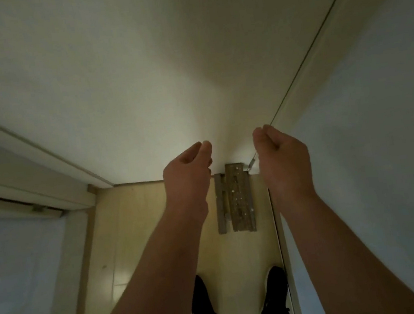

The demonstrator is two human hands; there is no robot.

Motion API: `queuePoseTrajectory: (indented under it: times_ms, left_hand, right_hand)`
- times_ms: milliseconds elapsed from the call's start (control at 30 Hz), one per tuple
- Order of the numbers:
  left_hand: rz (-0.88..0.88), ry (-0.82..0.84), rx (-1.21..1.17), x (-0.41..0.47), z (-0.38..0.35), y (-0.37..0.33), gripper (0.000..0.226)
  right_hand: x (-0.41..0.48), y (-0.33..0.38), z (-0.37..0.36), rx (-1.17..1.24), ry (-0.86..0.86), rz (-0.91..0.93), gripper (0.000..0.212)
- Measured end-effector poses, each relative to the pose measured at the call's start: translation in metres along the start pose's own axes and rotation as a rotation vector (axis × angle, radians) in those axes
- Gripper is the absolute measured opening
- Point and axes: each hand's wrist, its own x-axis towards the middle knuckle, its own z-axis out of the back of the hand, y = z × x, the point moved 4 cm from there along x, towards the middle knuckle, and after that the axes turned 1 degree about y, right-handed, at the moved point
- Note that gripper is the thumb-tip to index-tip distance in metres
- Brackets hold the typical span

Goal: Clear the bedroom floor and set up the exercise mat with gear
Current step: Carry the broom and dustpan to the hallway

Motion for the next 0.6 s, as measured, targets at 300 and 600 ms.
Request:
queuePoseTrajectory:
  times_ms: [300, 600]
  left_hand:
    - [-0.217, 0.179, -0.036, -0.118, 0.008, -0.161, 0.045]
    - [-0.415, 0.342, -0.076, -0.199, -0.022, -0.236, 0.046]
  right_hand:
    - [-0.096, 0.160, 0.062, 0.184, -0.176, 0.188, 0.052]
    - [-0.150, 0.228, 0.130, 0.210, -0.337, 0.339, 0.038]
